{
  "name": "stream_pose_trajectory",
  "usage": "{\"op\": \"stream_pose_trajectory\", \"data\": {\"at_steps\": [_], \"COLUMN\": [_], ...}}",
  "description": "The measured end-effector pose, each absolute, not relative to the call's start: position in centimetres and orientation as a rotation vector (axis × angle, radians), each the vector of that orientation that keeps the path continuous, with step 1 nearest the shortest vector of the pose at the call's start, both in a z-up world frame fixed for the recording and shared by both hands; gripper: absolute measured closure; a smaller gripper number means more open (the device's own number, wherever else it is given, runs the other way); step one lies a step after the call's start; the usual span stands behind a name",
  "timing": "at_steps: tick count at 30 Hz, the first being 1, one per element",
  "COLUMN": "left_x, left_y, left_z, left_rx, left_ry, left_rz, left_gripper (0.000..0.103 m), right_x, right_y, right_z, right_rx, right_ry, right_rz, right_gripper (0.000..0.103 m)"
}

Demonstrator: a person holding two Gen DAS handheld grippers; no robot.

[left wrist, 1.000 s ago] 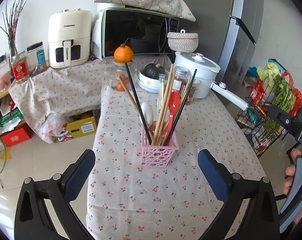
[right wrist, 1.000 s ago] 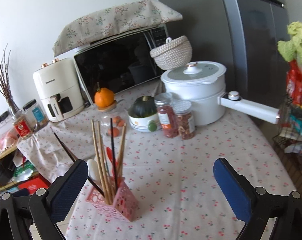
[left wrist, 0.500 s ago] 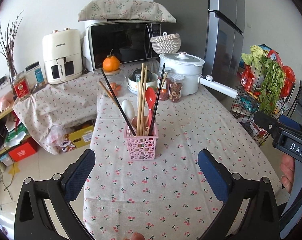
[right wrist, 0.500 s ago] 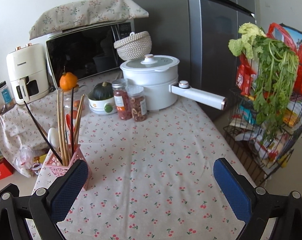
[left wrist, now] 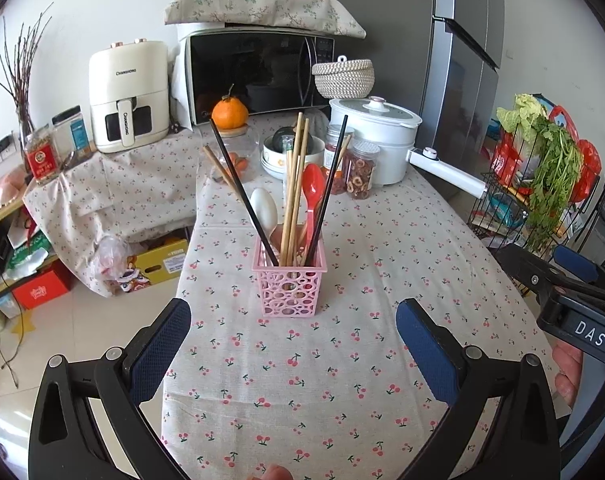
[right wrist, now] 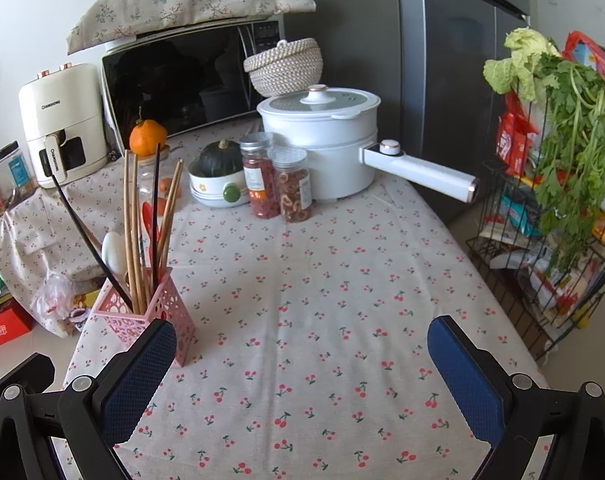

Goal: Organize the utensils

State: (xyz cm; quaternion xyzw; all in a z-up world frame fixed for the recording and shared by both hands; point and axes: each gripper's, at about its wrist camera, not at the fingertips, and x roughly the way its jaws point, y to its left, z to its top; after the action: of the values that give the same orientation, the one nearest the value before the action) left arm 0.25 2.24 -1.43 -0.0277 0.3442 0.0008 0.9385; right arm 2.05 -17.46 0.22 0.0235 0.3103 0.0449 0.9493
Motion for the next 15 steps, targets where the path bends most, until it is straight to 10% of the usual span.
{"op": "stream_pose_trajectory", "data": {"at_steps": [15], "left_x": [0.06], "left_y": [1.86], "left_z": [-1.19], "left_rx": [0.005], "left_ry": [0.676], "left_rz": [0.015], "left_gripper": [0.000], "right_x": [2.42], "right_y": [-17.06], "right_z": [-0.09], "right_rx": [0.022], "right_ry": [0.642], "right_rz": [0.082], "right_gripper": [0.000]}}
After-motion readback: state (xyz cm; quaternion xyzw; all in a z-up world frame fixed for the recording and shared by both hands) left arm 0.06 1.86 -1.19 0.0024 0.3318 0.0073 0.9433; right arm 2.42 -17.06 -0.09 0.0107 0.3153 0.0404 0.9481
